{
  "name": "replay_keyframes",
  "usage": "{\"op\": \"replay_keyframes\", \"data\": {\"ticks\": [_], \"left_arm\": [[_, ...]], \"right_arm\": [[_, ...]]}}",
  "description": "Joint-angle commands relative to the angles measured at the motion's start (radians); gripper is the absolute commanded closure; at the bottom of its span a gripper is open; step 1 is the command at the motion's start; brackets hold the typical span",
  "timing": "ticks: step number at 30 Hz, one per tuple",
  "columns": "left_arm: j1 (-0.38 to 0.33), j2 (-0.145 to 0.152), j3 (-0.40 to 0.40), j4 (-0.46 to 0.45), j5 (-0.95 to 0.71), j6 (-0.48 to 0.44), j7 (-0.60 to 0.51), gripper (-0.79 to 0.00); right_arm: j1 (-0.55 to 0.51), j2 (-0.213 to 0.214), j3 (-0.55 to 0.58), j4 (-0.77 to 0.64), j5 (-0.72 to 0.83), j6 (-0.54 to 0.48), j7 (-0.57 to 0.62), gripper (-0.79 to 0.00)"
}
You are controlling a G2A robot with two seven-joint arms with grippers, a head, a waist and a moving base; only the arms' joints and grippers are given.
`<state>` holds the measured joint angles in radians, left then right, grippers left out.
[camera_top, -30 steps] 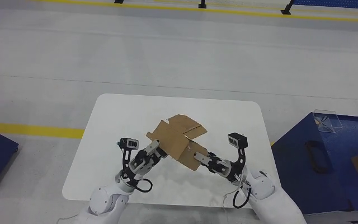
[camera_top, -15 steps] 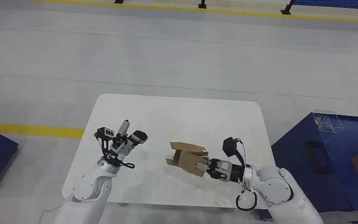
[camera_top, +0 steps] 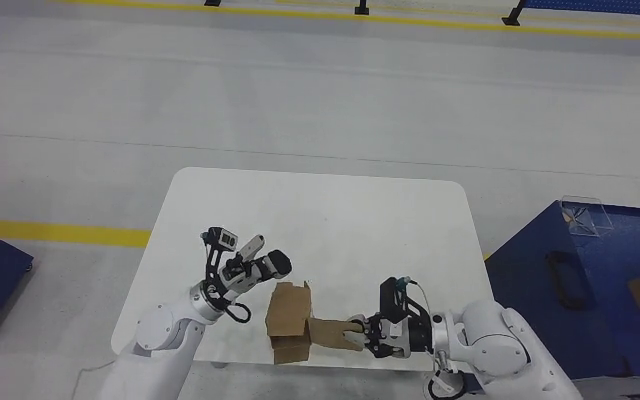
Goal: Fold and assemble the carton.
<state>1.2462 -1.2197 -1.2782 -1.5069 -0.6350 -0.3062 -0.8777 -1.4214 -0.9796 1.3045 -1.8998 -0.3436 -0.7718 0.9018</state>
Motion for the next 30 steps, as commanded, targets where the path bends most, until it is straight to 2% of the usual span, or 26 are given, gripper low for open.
{"op": "replay_keyframes", "data": {"ticks": [1,12,22,25,30], "left_arm": [[-0.003,0.001,0.005,0.006,-0.009,0.044,-0.022,-0.785],[-0.03,0.001,0.022,0.035,-0.044,0.129,-0.056,-0.785],[-0.013,0.019,0.025,0.023,0.044,0.235,-0.173,-0.785],[-0.006,0.023,0.02,0.025,0.059,0.228,-0.173,-0.785],[0.024,0.024,-0.002,-0.001,0.025,0.15,-0.146,-0.785]], "right_arm": [[-0.001,0.002,-0.001,-0.004,-0.001,0.002,0.002,0.0],[-0.017,0.014,-0.012,-0.014,0.015,-0.006,-0.021,0.0],[-0.033,0.021,-0.009,-0.027,-0.002,-0.021,-0.081,0.0],[-0.037,0.023,-0.009,-0.032,-0.012,-0.02,-0.095,0.0],[-0.046,0.023,-0.008,-0.041,-0.022,-0.013,-0.133,0.0]]}}
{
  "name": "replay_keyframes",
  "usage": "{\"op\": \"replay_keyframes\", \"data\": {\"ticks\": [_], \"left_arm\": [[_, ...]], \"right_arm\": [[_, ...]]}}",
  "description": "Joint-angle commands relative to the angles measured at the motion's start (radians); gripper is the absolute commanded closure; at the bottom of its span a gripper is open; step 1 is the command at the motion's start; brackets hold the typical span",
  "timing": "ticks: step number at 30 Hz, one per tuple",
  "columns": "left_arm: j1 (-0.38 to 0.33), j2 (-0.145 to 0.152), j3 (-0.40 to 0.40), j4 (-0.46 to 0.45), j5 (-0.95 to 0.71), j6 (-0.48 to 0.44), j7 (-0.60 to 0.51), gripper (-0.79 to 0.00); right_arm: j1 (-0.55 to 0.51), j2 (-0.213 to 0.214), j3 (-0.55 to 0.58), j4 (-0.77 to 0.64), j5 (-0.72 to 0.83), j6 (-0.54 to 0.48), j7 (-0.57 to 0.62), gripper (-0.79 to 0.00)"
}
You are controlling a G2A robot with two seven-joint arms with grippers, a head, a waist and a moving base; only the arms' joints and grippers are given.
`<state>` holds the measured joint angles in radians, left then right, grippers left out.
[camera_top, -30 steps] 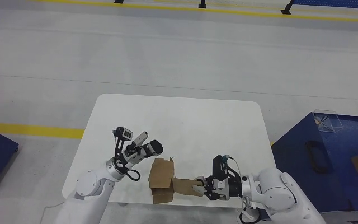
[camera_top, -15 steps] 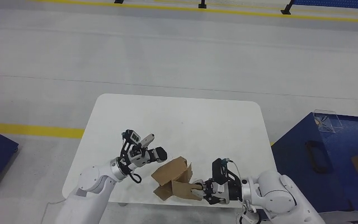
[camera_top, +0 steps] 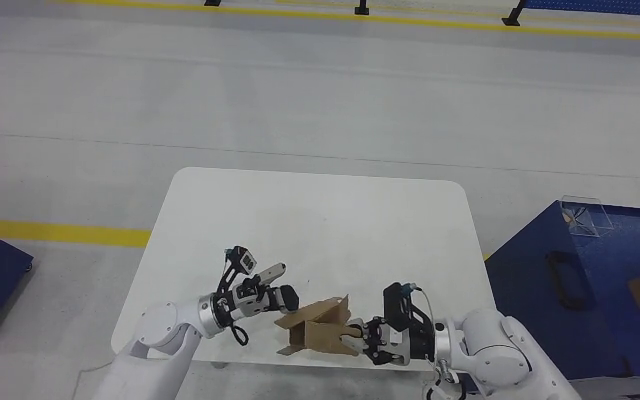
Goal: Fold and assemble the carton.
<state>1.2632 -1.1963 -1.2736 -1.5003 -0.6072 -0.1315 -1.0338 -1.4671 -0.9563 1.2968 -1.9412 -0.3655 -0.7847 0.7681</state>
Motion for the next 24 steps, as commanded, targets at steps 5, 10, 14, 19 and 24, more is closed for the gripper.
{"op": "replay_keyframes", "data": {"ticks": [5,10,14,19,24], "left_arm": [[0.012,0.0,-0.011,-0.012,-0.007,-0.039,0.016,-0.785],[0.012,0.0,-0.011,-0.012,-0.007,-0.039,0.016,-0.785],[0.012,0.0,-0.011,-0.012,-0.007,-0.039,0.016,-0.785],[0.012,0.0,-0.011,-0.012,-0.007,-0.039,0.016,-0.785],[0.012,0.0,-0.011,-0.012,-0.007,-0.039,0.016,-0.785]], "right_arm": [[0.0,0.0,0.0,0.0,0.0,0.0,0.0,0.0],[0.0,0.0,0.0,0.0,0.0,0.0,0.0,0.0],[0.0,0.0,0.0,0.0,0.0,0.0,0.0,0.0],[0.0,0.0,0.0,0.0,0.0,0.0,0.0,0.0],[0.0,-0.003,-0.014,-0.007,-0.033,0.038,-0.022,0.0]]}}
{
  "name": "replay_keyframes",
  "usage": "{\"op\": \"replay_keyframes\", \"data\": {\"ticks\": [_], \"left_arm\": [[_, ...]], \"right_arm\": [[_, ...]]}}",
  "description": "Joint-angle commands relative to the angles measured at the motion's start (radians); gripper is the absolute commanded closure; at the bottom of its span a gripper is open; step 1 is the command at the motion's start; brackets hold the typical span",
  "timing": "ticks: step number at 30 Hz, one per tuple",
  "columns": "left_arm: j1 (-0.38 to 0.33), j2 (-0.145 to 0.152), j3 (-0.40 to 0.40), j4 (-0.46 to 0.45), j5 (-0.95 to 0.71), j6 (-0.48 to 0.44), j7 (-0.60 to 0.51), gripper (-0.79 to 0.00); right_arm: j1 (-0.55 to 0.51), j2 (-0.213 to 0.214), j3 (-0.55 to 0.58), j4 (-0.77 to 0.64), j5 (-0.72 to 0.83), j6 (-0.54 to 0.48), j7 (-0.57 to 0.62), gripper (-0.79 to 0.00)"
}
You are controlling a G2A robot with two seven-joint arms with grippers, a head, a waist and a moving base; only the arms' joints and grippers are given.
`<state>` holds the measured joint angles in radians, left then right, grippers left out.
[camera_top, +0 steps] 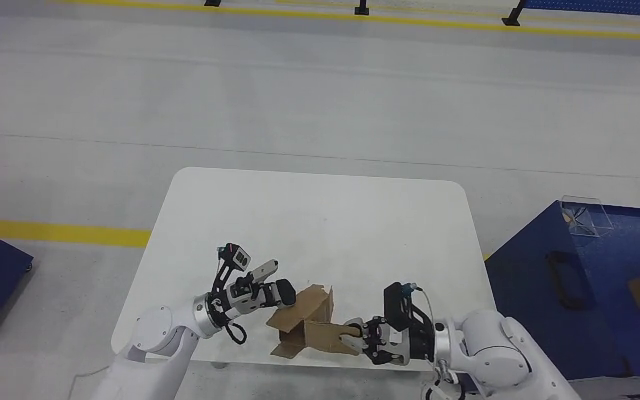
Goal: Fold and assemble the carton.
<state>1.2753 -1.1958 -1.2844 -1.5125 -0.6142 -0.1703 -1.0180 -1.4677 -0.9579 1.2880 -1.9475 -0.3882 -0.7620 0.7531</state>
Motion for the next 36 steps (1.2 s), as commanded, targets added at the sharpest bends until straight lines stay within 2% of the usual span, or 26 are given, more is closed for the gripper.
{"op": "replay_keyframes", "data": {"ticks": [1,3,5,8,11,14,17,22,25,32,33,35,36], "left_arm": [[0.0,0.0,0.0,0.0,0.0,0.0,0.0,-0.785],[0.002,0.002,-0.011,-0.015,0.02,-0.014,0.014,-0.785],[0.028,0.014,-0.07,-0.063,0.115,-0.072,0.061,-0.785],[0.126,0.031,-0.181,-0.195,0.266,-0.156,0.162,-0.785],[0.217,0.046,-0.271,-0.326,0.451,-0.161,0.224,-0.785],[0.269,0.059,-0.301,-0.432,0.747,-0.123,0.225,-0.785],[0.302,0.064,-0.266,-0.498,1.044,-0.075,0.277,-0.785],[0.318,0.064,-0.191,-0.513,1.224,-0.031,0.305,-0.785],[0.318,0.061,-0.143,-0.513,1.286,-0.009,0.349,-0.785],[0.268,0.052,-0.046,-0.48,1.357,0.081,0.34,-0.785],[0.263,0.051,-0.034,-0.475,1.362,0.085,0.344,-0.708],[0.251,0.049,-0.016,-0.462,1.366,0.098,0.348,-0.65],[0.245,0.048,-0.007,-0.456,1.372,0.103,0.349,-0.508]], "right_arm": [[0.005,-0.002,-0.011,0.002,-0.014,0.034,-0.016,0.0],[0.018,-0.004,-0.014,0.015,-0.019,0.078,-0.032,0.0],[0.028,-0.005,-0.012,0.02,-0.019,0.108,-0.041,0.0],[0.034,-0.003,0.004,0.029,0.0,0.131,-0.046,0.0],[0.037,0.002,0.025,0.036,0.034,0.125,-0.03,0.0],[0.04,0.007,0.045,0.038,0.064,0.122,-0.005,0.0],[0.046,0.01,0.056,0.045,0.078,0.127,0.005,0.0],[0.064,0.011,0.044,0.052,0.122,0.138,0.029,0.0],[0.076,0.011,0.026,0.046,0.136,0.144,0.047,0.0],[0.107,0.007,-0.021,0.044,0.133,0.15,0.05,0.0],[0.113,0.006,-0.029,0.043,0.13,0.154,0.049,0.0],[0.126,0.004,-0.045,0.035,0.124,0.156,0.051,0.0],[0.13,0.003,-0.051,0.03,0.12,0.159,0.048,0.0]]}}
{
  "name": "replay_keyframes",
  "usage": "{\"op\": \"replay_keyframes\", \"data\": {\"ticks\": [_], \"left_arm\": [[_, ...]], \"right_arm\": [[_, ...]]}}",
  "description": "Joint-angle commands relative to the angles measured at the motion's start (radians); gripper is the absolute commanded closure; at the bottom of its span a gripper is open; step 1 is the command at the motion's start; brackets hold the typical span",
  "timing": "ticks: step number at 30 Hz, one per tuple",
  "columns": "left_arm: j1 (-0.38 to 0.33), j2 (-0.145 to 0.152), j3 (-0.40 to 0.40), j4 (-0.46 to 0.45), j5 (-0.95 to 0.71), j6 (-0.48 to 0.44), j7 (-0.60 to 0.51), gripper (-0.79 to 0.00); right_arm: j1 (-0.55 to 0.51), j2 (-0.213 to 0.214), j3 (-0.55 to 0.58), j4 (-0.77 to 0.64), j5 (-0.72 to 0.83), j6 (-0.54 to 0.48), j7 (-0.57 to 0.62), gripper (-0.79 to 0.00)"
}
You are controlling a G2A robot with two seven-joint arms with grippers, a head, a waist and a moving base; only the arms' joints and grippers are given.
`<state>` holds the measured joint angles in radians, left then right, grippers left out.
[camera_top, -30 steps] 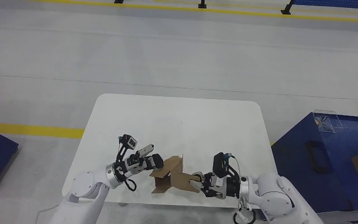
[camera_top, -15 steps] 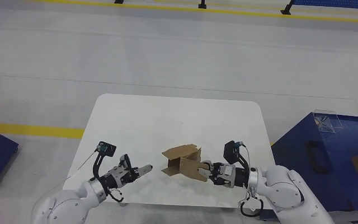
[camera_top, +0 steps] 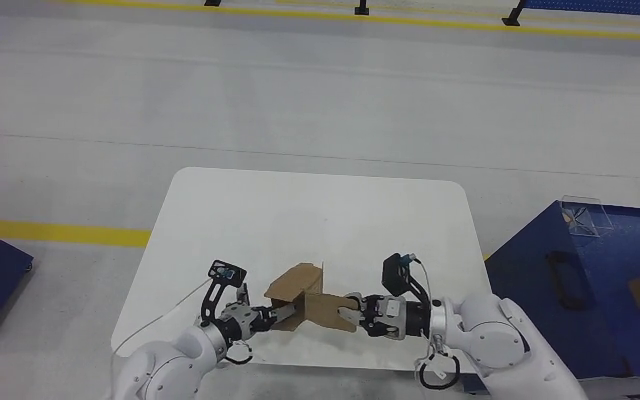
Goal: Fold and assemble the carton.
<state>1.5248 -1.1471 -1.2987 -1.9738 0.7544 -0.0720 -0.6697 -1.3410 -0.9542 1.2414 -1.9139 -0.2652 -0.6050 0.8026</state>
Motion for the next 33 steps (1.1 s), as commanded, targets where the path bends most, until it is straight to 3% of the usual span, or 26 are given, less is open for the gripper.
{"op": "replay_keyframes", "data": {"ticks": [1,3,4,5,17,18,19,20,26,28,30,33], "left_arm": [[-0.01,-0.002,0.015,0.011,0.008,0.011,0.002,-0.363],[-0.022,-0.004,0.029,0.021,0.004,0.019,0.005,-0.237],[-0.028,-0.005,0.035,0.025,0.004,0.02,0.006,-0.062],[-0.033,-0.005,0.039,0.029,0.004,0.02,0.006,0.0],[-0.049,-0.002,0.022,0.049,-0.042,-0.005,-0.007,0.0],[-0.047,-0.003,0.017,0.052,-0.075,-0.004,-0.013,0.0],[-0.05,-0.002,0.012,0.057,-0.106,-0.008,-0.035,0.0],[-0.056,-0.001,0.004,0.064,-0.125,-0.013,-0.058,0.0],[-0.078,0.004,-0.049,0.112,-0.241,-0.06,-0.075,0.0],[-0.072,0.006,-0.076,0.102,-0.264,-0.085,-0.04,0.0],[-0.054,0.011,-0.102,0.077,-0.22,-0.13,0.007,0.0],[-0.054,0.011,-0.102,0.077,-0.22,-0.13,0.007,0.0]], "right_arm": [[0.007,-0.001,-0.01,-0.007,-0.005,0.003,-0.004,0.0],[0.013,-0.002,-0.02,-0.012,-0.009,0.008,-0.007,0.0],[0.015,-0.003,-0.024,-0.013,-0.011,0.011,-0.008,0.0],[0.018,-0.003,-0.029,-0.014,-0.014,0.013,-0.009,0.0],[0.061,-0.008,-0.07,-0.014,-0.05,0.06,0.001,0.0],[0.068,-0.008,-0.072,-0.015,-0.069,0.066,0.01,-0.28],[0.075,-0.008,-0.071,-0.017,-0.091,0.068,0.011,-0.705],[0.077,-0.007,-0.061,-0.015,-0.11,0.076,-0.003,-0.785],[0.039,0.014,0.079,-0.022,-0.055,0.058,-0.004,-0.785],[0.009,0.023,0.132,-0.053,-0.092,0.061,0.011,-0.785],[-0.024,0.03,0.184,-0.109,-0.226,0.095,0.002,-0.785],[-0.024,0.03,0.184,-0.109,-0.226,0.095,0.002,-0.785]]}}
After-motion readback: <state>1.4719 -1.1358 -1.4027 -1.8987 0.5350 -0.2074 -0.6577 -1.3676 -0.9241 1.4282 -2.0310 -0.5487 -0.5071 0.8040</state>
